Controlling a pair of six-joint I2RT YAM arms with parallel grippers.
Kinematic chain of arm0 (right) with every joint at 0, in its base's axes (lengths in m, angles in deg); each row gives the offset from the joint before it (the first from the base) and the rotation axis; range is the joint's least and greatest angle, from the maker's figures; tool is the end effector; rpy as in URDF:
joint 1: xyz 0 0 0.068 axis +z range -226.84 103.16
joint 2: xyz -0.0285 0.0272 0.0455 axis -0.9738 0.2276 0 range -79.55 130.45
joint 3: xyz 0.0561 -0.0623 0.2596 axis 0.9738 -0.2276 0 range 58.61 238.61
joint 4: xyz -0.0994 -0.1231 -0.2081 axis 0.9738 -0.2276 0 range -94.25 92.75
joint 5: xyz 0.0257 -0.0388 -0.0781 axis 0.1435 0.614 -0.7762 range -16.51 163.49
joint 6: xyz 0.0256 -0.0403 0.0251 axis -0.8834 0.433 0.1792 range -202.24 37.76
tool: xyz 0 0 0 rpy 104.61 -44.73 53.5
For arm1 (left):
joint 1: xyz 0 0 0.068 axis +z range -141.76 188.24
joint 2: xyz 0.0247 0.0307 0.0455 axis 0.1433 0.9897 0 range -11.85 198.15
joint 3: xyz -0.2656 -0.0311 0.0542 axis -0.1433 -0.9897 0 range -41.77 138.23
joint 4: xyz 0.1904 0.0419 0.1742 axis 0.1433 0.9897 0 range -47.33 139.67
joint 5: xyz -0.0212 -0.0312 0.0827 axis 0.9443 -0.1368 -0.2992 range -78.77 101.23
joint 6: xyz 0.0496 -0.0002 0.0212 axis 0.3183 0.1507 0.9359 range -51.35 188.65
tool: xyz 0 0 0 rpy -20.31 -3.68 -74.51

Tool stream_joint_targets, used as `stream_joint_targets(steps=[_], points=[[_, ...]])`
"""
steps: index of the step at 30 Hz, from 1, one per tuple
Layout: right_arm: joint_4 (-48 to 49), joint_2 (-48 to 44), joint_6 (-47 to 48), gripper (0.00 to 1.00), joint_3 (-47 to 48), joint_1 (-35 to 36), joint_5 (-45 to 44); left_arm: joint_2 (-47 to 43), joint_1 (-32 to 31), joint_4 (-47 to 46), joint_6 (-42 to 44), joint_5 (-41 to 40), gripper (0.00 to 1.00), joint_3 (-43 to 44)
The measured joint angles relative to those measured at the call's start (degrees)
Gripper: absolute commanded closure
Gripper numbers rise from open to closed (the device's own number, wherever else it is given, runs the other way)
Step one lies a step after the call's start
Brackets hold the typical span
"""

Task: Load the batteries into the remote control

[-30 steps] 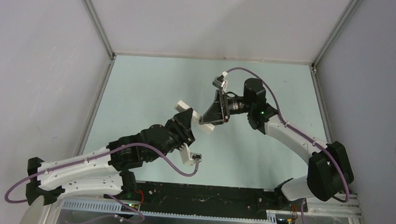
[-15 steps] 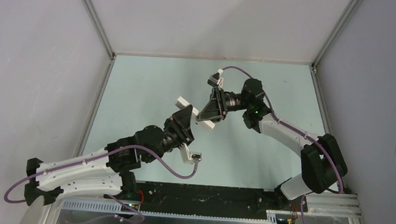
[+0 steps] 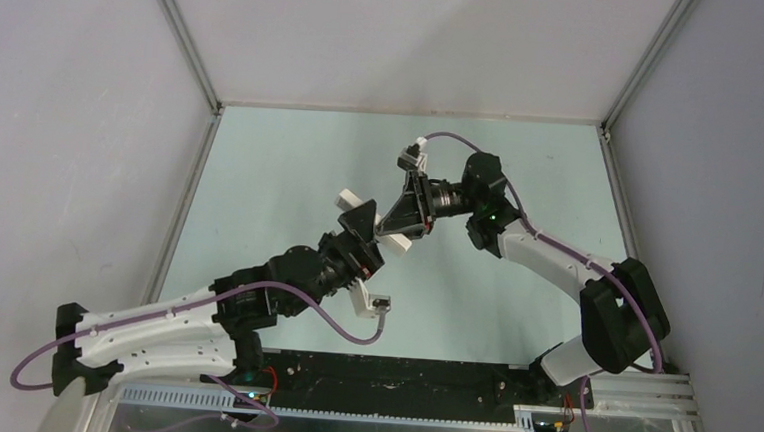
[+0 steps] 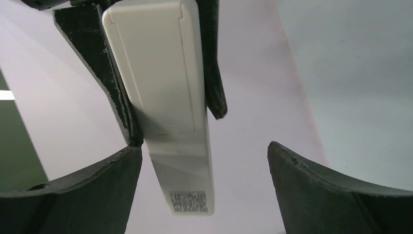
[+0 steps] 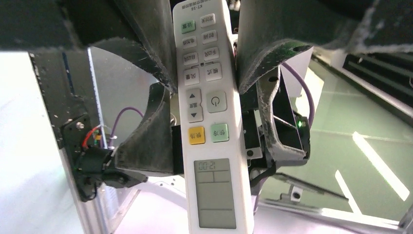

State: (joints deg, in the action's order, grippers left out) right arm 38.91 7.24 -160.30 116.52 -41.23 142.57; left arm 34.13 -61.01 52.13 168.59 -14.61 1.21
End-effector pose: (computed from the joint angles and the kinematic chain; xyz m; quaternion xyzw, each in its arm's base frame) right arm 0.2527 0.2220 0.3222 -0.1997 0.6615 0.7225 0.0246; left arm 0.0810 -0.1702 0.3275 0.7433 0.2110 0.3296 0.5425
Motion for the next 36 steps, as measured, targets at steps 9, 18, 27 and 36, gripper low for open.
stream_joint_targets(steps=[9,18,27,36], points=[[-34.6,-2.8,22.9,0.81,0.2,-9.6,-14.2,-2.9,0.0,2.9,-11.0,-0.8,0.0,-6.1],[-62.6,-3.0,43.2,0.76,0.1,-11.6,-52.2,-1.7,-0.2,5.7,-47.9,-5.7,0.0,-4.2],[-67.6,7.4,50.3,0.68,0.1,-12.3,-78.3,7.3,0.0,13.7,-84.5,-9.3,0.0,5.3],[-68.1,11.6,52.4,0.23,1.0,-11.8,-86.7,9.1,1.4,19.7,-109.1,-0.3,0.0,6.1]])
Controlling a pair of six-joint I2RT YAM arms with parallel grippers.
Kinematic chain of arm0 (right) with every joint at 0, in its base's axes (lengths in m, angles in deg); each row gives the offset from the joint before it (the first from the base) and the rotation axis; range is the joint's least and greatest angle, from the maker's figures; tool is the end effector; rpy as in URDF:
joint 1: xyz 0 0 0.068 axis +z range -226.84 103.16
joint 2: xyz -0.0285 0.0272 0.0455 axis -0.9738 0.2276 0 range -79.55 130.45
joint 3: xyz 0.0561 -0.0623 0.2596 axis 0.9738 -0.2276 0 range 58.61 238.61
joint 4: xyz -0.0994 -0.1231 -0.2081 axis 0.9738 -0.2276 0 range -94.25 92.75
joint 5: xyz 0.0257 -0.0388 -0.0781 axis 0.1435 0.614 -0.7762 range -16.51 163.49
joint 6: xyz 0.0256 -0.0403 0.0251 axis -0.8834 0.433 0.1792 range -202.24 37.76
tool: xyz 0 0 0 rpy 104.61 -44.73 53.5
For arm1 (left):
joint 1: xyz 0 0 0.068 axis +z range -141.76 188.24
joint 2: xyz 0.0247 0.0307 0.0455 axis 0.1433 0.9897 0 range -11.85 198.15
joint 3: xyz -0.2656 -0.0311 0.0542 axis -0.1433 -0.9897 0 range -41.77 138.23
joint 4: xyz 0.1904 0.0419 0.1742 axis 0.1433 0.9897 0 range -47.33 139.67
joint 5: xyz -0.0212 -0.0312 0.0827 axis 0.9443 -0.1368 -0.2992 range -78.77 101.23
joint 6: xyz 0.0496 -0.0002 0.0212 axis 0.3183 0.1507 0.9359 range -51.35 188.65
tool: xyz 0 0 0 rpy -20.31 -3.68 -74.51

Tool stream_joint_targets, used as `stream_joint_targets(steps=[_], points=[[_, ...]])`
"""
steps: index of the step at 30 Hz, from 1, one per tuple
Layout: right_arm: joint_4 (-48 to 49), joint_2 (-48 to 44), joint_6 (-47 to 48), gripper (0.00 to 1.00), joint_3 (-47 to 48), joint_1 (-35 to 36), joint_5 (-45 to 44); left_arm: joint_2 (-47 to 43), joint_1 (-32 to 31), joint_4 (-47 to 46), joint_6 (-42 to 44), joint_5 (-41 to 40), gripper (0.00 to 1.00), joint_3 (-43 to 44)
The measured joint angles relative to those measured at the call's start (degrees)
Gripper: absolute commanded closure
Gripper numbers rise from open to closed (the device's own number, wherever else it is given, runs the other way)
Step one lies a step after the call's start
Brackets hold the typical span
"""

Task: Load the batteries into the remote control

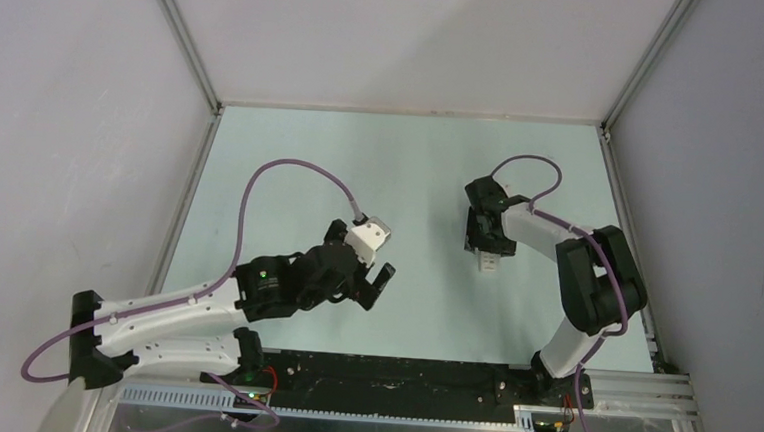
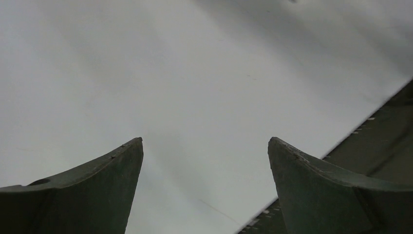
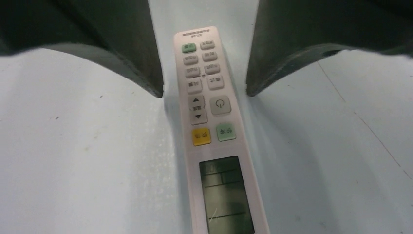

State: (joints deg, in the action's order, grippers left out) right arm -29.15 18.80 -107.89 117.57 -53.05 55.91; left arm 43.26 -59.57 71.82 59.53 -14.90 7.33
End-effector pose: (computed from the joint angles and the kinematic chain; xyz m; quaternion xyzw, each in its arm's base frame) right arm 0.2974 0.1194 0.1633 0.0406 0.9746 -0.0698 0.2089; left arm 0.0921 -0.1844 0.3030 0.3329 0.8048 -0.1219 0.4761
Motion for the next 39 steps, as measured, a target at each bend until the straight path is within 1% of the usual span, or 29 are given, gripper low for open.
stream_joint_targets(steps=[2,4,7,10,14,17,21,24,26,27,29,34,39], points=[[-0.1,-0.3,0.0,0.16,0.0,0.0,-0.5,0.1,0.3,0.9,-6.1,2.4,0.0,0.0],[-0.5,-0.7,-0.2,0.12,0.0,0.0,-0.4,0.1,0.5,1.3,-11.7,4.3,0.0,-0.1],[-1.7,-2.7,-1.0,0.09,-0.1,0.0,0.3,0.0,0.5,1.4,-18.3,6.3,0.0,-1.2],[-3.5,-8.1,-2.2,0.07,-0.1,0.0,0.7,-1.4,0.5,1.8,-22.9,7.0,0.0,-3.7],[-7.4,-19.4,-4.8,0.06,-0.1,0.2,0.3,-5.9,0.5,2.1,-26.9,7.3,0.0,-7.9],[-11.2,-31.4,-7.4,0.01,-0.3,0.8,-2.0,-10.0,0.5,1.9,-28.8,9.6,0.0,-11.0],[-15.7,-46.5,-10.4,0.0,-0.5,1.2,-6.6,-15.4,0.5,2.0,-30.6,11.0,0.0,-14.6],[-19.0,-58.1,-12.2,0.01,-0.6,1.2,-10.2,-23.1,0.5,3.4,-31.7,8.6,0.0,-16.2],[-20.8,-65.4,-13.2,0.0,-0.5,1.1,-12.5,-28.7,0.5,4.1,-31.6,5.4,0.0,-16.2],[-21.5,-68.6,-13.5,0.01,-0.5,1.1,-13.7,-31.8,0.5,4.8,-31.3,2.9,0.0,-15.8],[-22.9,-72.7,-13.9,0.01,-0.2,0.9,-15.7,-35.3,0.5,6.1,-30.6,-0.7,0.0,-14.2],[-25.3,-76.7,-13.2,0.01,0.0,0.8,-18.7,-36.8,0.5,9.2,-28.1,-10.4,0.0,-8.4],[-27.0,-78.7,-12.0,0.01,1.4,0.8,-19.3,-36.7,0.5,11.1,-27.9,-16.4,0.0,-7.0]])
